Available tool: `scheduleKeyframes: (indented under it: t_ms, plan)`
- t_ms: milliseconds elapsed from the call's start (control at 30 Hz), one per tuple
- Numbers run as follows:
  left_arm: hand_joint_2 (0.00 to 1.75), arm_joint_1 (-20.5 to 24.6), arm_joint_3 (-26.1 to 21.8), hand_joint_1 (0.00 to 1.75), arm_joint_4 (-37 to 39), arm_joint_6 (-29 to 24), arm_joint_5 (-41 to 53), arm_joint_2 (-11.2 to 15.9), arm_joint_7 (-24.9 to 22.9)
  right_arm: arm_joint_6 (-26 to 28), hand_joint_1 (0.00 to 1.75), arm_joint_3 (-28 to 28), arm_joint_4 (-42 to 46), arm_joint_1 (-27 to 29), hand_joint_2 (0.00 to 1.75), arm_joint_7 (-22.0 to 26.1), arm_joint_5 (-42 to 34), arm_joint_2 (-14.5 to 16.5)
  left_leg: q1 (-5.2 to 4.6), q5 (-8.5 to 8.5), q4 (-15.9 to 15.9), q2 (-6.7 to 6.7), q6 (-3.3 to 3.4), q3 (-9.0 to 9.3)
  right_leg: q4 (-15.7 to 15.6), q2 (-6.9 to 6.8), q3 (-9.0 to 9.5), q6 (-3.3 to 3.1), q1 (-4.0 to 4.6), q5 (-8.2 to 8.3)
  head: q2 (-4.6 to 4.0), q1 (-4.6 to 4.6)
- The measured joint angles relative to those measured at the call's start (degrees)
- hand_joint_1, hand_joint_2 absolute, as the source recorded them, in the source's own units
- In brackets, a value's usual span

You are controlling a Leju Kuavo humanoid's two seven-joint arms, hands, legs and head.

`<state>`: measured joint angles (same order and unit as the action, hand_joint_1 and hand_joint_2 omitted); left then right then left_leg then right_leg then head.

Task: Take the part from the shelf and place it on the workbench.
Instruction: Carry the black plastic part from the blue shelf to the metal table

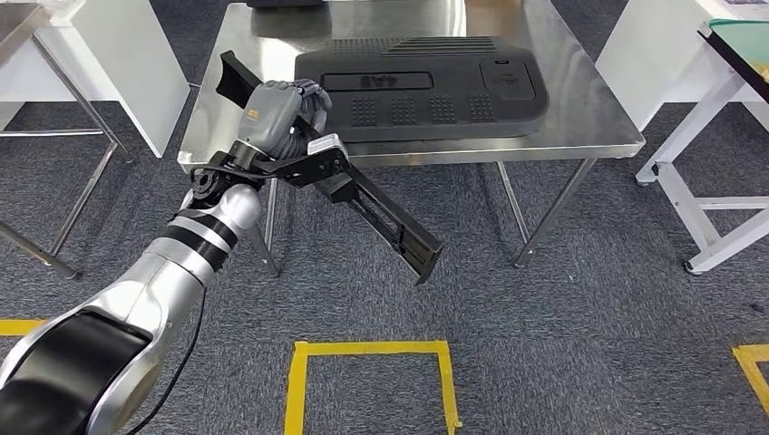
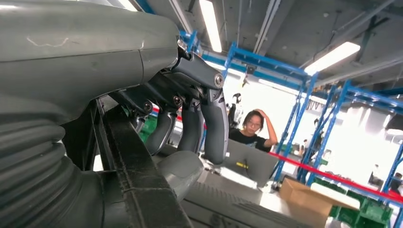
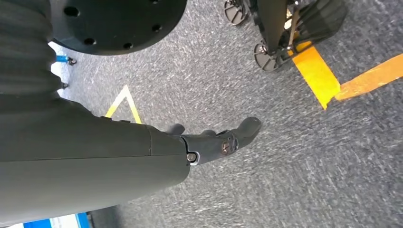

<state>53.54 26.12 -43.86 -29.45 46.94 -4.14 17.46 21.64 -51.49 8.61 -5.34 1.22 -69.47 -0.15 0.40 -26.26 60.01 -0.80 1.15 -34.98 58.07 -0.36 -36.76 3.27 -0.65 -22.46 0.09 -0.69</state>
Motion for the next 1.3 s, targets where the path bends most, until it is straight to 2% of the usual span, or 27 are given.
scheduleKeyframes:
  t_ms: [100,200,367,533,667,733,800,867,900,933,967,1033,1067,1100,1133,1200,1233,1267,1300]
  plan:
    - [1.75,0.1,0.3,1.75,0.32,0.09,-0.27,0.23,-0.05,0.0,0.0,-0.07,0.0,-0.03,1.75,0.01,-0.01,0.03,0.01,0.16,-0.32,-0.13,0.18,0.23,-0.12,0.3,-0.02,-0.04,-0.03,0.22,0.0,0.05]
    - [1.75,0.23,0.55,1.75,0.6,0.16,-1.42,0.35,0.02,0.0,0.0,-0.16,0.0,0.01,1.75,0.01,-0.03,-0.07,0.08,0.33,-0.85,-0.3,-0.11,0.53,-0.12,0.45,-0.04,-0.14,0.03,0.19,0.0,0.04]
    - [1.75,0.35,0.81,1.75,0.91,0.67,-3.97,0.44,0.7,0.0,0.0,-0.55,0.0,-0.02,1.75,-0.02,-0.04,-0.07,0.13,0.57,-1.17,-0.31,-0.61,0.62,-0.11,0.46,-0.1,-0.7,0.1,0.24,0.0,0.03]
    - [1.75,0.41,1.29,1.75,1.06,0.6,-5.59,0.67,1.71,-0.11,0.0,-0.9,0.0,-0.01,1.75,-0.01,0.0,-0.1,0.11,0.66,-1.19,-0.3,-0.78,0.57,-0.11,0.45,-0.1,-0.86,0.17,0.32,0.0,0.01]
    - [1.75,0.6,1.44,1.75,1.05,0.64,-6.32,0.84,2.03,-0.19,0.0,-0.99,0.0,-0.04,1.75,0.12,0.03,0.04,-0.27,0.58,-0.86,-0.26,-0.07,0.38,-0.56,0.44,0.08,-0.5,-0.36,0.69,0.0,0.04]
    - [1.75,0.81,1.47,1.75,0.98,0.67,-6.43,0.88,2.06,-0.2,0.0,-1.01,0.0,-0.05,1.75,0.2,0.04,0.02,0.21,1.08,-1.97,-0.4,0.32,1.03,-0.19,0.44,-0.29,-0.33,-0.22,0.44,0.0,0.0]
    - [1.75,1.2,1.48,1.75,0.93,0.73,-6.49,0.84,2.06,-0.21,0.0,-1.02,0.0,-0.05,1.75,0.25,0.06,-0.06,0.78,1.58,-3.02,-0.58,0.6,1.69,3.67,0.44,-2.31,-0.36,-0.17,-1.36,0.0,-0.11]
    - [1.75,1.43,1.52,1.75,0.93,0.84,-6.5,0.79,2.05,-0.23,0.0,-1.04,0.0,-0.04,1.75,0.28,0.06,-0.1,0.87,1.62,-3.16,-0.64,0.63,1.75,11.12,0.44,-5.97,-0.3,-0.46,-4.15,0.0,-0.15]
    - [1.75,1.39,1.57,1.75,0.93,0.93,-6.5,0.78,2.04,-0.25,0.0,-1.07,0.0,-0.03,1.75,0.29,0.06,-0.1,0.95,1.57,-3.15,-0.65,0.55,1.74,13.99,0.43,-7.52,-0.03,-0.71,-4.96,0.0,-0.14]
    - [1.75,1.34,1.63,1.75,0.93,1.05,-6.5,0.77,2.03,-0.27,0.0,-1.1,0.0,-0.02,1.75,0.31,0.06,-0.11,1.07,1.49,-3.12,-0.65,0.4,1.76,14.98,0.41,-8.16,0.46,-0.99,-4.97,0.0,-0.12]
    - [1.75,1.31,1.69,1.75,0.93,1.16,-6.5,0.77,2.01,-0.28,0.0,-1.14,0.0,-0.01,1.75,0.31,0.06,-0.13,1.29,1.36,-3.06,-0.65,0.12,1.82,13.54,0.35,-7.53,1.19,-1.3,-4.05,0.0,-0.12]
    - [1.75,1.39,1.74,1.75,0.93,1.31,-6.5,0.77,1.89,-0.35,0.0,-1.25,0.01,-0.03,1.75,0.32,0.09,-0.12,1.76,0.87,-2.74,-0.65,-0.79,2.01,5.74,-0.15,-3.62,2.81,-1.93,-1.04,0.0,-0.19]
    - [1.75,1.49,1.75,1.75,0.93,1.36,-6.5,0.77,1.8,-0.43,0.0,-1.31,0.02,-0.04,1.75,0.33,0.1,-0.02,1.77,0.59,-2.48,-0.63,-1.35,1.99,2.27,-0.19,-1.71,3.08,-2.02,-0.01,0.0,-0.3]
    - [1.75,1.58,1.79,1.75,0.93,1.4,-6.5,0.76,1.7,-0.5,0.0,-1.36,0.02,-0.07,1.75,0.33,0.12,0.06,1.66,0.38,-2.27,-0.6,-1.83,1.93,0.23,-0.16,-0.54,2.8,-2.04,0.42,0.0,-0.32]
    - [1.75,1.64,1.84,1.75,0.92,1.43,-6.49,0.75,1.61,-0.57,0.0,-1.4,0.01,-0.08,1.75,0.33,0.12,0.13,1.49,0.26,-2.2,-0.58,-2.19,1.9,-0.27,-0.01,-0.18,2.19,-1.91,0.23,0.0,-0.3]
    - [1.75,1.68,1.99,1.75,0.91,1.53,-6.5,0.73,1.44,-0.62,0.0,-1.45,-0.02,-0.1,1.75,0.32,0.12,0.05,1.57,-0.04,-2.33,-0.59,-2.72,2.17,0.07,0.49,0.02,0.6,-1.76,-0.19,0.0,-0.08]
    - [1.75,1.7,2.07,1.75,0.91,1.61,-6.52,0.73,1.29,-0.63,0.0,-1.46,-0.02,-0.07,1.75,0.32,0.12,0.01,1.78,-0.48,-2.02,-0.57,-2.92,2.2,0.11,0.65,0.25,0.01,-1.75,-0.46,0.0,0.07]
    - [1.75,1.76,2.12,1.75,0.91,1.73,-6.58,0.73,1.11,-0.64,0.0,-1.48,-0.02,-0.05,1.75,0.31,0.09,-0.01,1.92,-1.31,-0.77,-0.46,-3.02,1.73,0.1,0.81,0.56,-0.58,-1.74,-0.73,0.0,0.18]
    - [1.75,1.83,2.17,1.75,0.93,1.88,-6.66,0.73,0.9,-0.67,0.0,-1.49,-0.02,-0.05,1.75,0.31,0.08,-0.03,1.95,-2.65,1.92,-0.2,-3.0,0.46,0.06,0.94,0.92,-1.14,-1.68,-0.98,0.0,0.32]
